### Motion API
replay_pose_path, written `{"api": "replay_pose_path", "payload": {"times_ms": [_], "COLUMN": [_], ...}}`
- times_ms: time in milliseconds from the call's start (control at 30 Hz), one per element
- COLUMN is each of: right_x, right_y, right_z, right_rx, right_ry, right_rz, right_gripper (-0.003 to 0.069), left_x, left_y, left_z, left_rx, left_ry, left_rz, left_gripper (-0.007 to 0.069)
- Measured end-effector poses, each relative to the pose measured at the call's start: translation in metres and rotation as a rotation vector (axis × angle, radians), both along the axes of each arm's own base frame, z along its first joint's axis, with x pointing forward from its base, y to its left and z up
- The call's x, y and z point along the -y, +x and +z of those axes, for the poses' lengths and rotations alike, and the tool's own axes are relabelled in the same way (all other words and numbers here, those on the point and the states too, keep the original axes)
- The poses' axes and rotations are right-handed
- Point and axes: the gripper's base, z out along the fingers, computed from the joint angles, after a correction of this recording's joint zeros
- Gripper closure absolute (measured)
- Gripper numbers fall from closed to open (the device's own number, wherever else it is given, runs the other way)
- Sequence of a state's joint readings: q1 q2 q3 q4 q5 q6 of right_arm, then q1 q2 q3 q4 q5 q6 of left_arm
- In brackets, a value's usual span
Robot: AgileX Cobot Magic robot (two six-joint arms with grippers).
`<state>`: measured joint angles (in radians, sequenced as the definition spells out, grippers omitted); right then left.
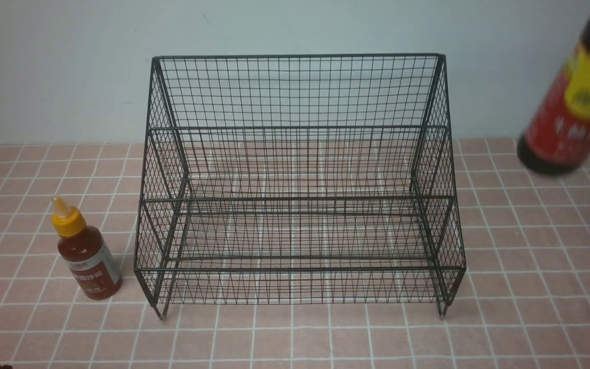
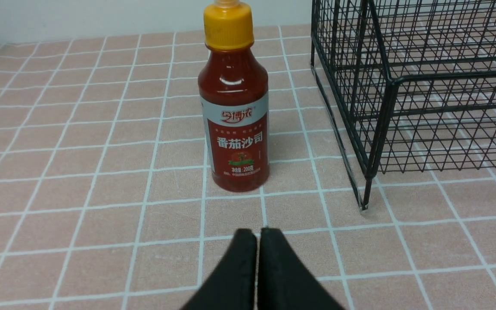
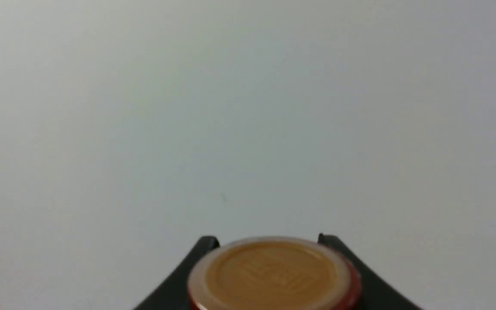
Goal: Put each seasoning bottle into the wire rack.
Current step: Use the right arm to put the condiment bottle back on the shelf
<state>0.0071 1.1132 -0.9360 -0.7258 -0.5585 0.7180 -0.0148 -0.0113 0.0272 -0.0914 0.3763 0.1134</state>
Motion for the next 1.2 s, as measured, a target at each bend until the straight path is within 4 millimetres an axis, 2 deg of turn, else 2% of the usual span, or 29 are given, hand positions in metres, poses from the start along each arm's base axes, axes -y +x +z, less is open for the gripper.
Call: {"api": "replay_pose_path", "payload": {"times_ms": [33, 67, 100, 133, 267, 300, 433, 533, 567, 600, 800, 1200], "right_x": [-0.002, -0.010, -0.013, -0.024, -0.045, -0.056, -0.078, -0.098, -0.099, -0.106, -0.110, -0.104], "right_y": [0.000, -0.004, -0.004, -0.005, 0.000, 0.006, 0.023, 0.044, 0.045, 0.055, 0.084, 0.095], "right_z": [0.000, 0.016, 0.019, 0.032, 0.039, 0.037, 0.025, 0.002, 0.000, -0.011, -0.047, -0.059], "right_rx": [0.001, 0.039, 0.045, 0.068, 0.067, 0.053, 0.004, -0.072, -0.077, -0.105, -0.218, -0.368], "right_ry": [-0.009, -0.026, -0.030, -0.030, -0.026, -0.028, -0.035, -0.056, -0.055, -0.070, -0.139, -0.086], "right_rz": [0.007, 0.064, 0.080, 0.154, 0.263, 0.302, 0.365, 0.399, 0.401, 0.404, 0.314, 0.218], "right_gripper": [0.0388, 0.0388, 0.0388, 0.0389, 0.0390, 0.0390, 0.0390, 0.0390, 0.0390, 0.0390, 0.0390, 0.0390], "left_x": [0.000, 0.000, 0.000, 0.000, 0.000, 0.000, 0.000, 0.000, 0.000, 0.000, 0.000, 0.000], "left_y": [0.000, 0.000, 0.000, 0.000, 0.000, 0.000, 0.000, 0.000, 0.000, 0.000, 0.000, 0.000], "left_z": [0.000, 0.000, 0.000, 0.000, 0.000, 0.000, 0.000, 0.000, 0.000, 0.000, 0.000, 0.000], "left_rx": [0.000, 0.000, 0.000, 0.000, 0.000, 0.000, 0.000, 0.000, 0.000, 0.000, 0.000, 0.000], "left_ry": [0.000, 0.000, 0.000, 0.000, 0.000, 0.000, 0.000, 0.000, 0.000, 0.000, 0.000, 0.000], "left_rz": [0.000, 0.000, 0.000, 0.000, 0.000, 0.000, 0.000, 0.000, 0.000, 0.000, 0.000, 0.000], "left_gripper": [0.0634, 0.0634, 0.0634, 0.0634, 0.0634, 0.0634, 0.0634, 0.0634, 0.0634, 0.0634, 0.0634, 0.0634]}}
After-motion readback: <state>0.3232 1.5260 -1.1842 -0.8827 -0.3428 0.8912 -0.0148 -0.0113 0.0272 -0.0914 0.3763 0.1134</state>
